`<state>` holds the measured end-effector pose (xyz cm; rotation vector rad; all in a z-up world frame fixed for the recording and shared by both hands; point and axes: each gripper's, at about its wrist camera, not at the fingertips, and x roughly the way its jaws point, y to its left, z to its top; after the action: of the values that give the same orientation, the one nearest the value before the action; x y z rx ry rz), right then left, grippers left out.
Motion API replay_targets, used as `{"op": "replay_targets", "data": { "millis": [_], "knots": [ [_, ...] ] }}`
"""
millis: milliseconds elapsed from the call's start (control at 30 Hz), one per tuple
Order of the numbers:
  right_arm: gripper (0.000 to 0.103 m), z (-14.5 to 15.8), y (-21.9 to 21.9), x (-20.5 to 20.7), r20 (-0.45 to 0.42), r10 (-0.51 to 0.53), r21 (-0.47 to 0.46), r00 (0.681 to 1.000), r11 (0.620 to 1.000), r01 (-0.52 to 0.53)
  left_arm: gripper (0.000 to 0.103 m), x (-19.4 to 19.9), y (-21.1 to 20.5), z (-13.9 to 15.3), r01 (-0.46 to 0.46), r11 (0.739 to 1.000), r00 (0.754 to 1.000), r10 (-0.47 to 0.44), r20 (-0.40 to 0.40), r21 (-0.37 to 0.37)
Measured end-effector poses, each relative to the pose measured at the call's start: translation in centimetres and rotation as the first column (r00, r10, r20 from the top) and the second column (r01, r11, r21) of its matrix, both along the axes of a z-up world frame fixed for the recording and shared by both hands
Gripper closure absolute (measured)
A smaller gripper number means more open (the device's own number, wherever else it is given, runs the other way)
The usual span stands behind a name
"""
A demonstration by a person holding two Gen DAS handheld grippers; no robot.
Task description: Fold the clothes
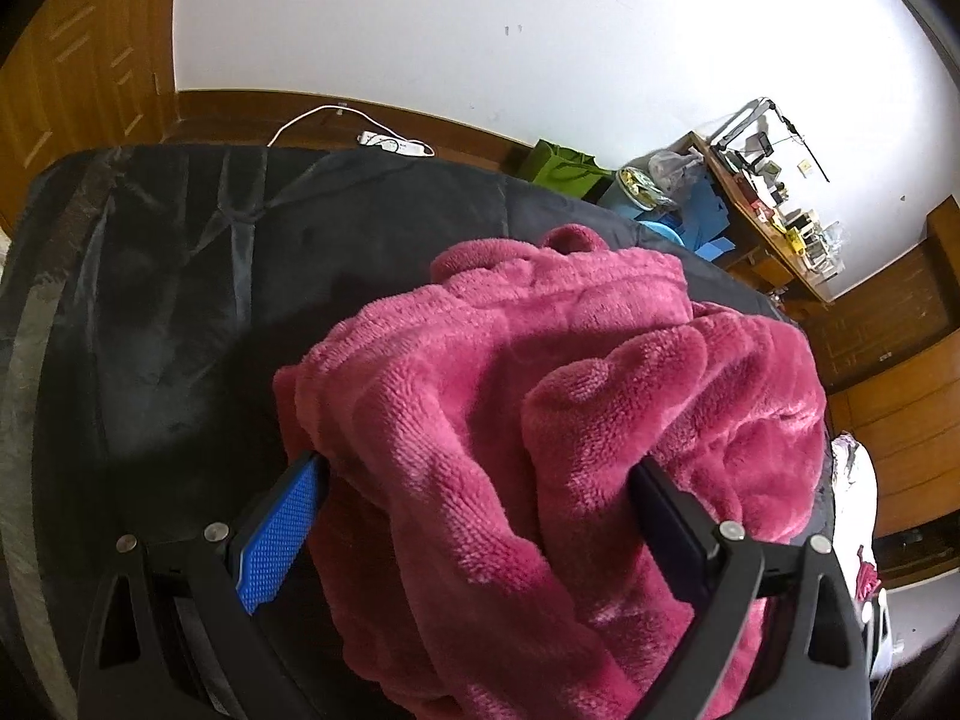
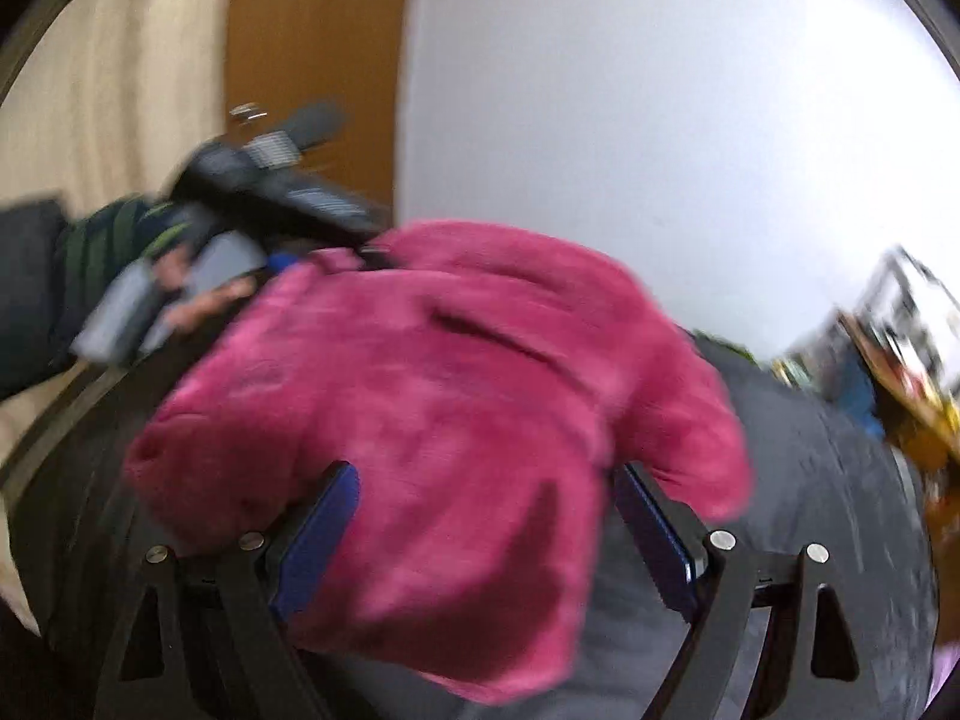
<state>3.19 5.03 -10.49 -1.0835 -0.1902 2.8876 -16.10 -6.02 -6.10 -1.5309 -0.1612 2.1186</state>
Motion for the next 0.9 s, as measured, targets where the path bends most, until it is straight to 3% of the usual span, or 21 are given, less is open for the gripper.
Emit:
{"op": "replay_targets", "data": {
  "millis": [67, 167, 300, 433, 533, 667, 800, 900],
  "knots": [
    [0.014, 0.1, -2.3, -0.4, -0.014, 0.071, 0.012, 0.997, 0.997, -0.071, 0.005, 0.0, -0.3, 0.1, -0.014, 1.000, 1.000, 0.014, 0.004, 0.002],
    [0.014, -1.1, -4.3, -2.7, 0.022, 0.085, 0.016, 0.996, 0.996, -0.085, 0.005, 0.5, -1.4, 1.2, -0.044, 0.999, 0.999, 0.044, -0.001, 0.016],
    [0.013, -3.3, -4.4, -6.0, 0.063, 0.063, -0.009, 0.996, 0.998, -0.063, 0.005, 2.0, -3.8, 3.5, -0.067, 0.996, 0.997, 0.070, -0.031, 0.063],
    [0.010, -3.5, -4.4, -6.8, 0.067, 0.060, -0.040, 0.996, 0.998, -0.057, 0.005, 4.7, -6.2, 5.4, -0.069, 0.991, 0.996, 0.076, -0.054, 0.117],
    [0.008, -3.6, -4.1, -7.0, 0.068, 0.062, -0.074, 0.996, 0.996, -0.057, 0.005, 7.0, -7.0, 5.9, -0.059, 0.982, 0.997, 0.065, -0.028, 0.178],
    [0.004, -3.9, -3.4, -7.5, 0.064, 0.074, -0.123, 0.995, 0.990, -0.065, 0.005, 9.3, -6.6, 6.2, -0.026, 0.958, 1.000, 0.023, 0.017, 0.284],
    [0.003, -2.7, -2.7, -5.6, 0.057, 0.086, -0.161, 0.995, 0.984, -0.076, 0.005, 10.6, -4.7, 5.6, -0.004, 0.900, 0.994, -0.043, 0.096, 0.437],
    [0.003, -2.4, -2.0, -5.1, 0.049, 0.106, -0.213, 0.993, 0.973, -0.094, 0.005, 11.0, -3.6, 5.2, -0.003, 0.889, 0.992, -0.055, 0.113, 0.459]
  ]
}}
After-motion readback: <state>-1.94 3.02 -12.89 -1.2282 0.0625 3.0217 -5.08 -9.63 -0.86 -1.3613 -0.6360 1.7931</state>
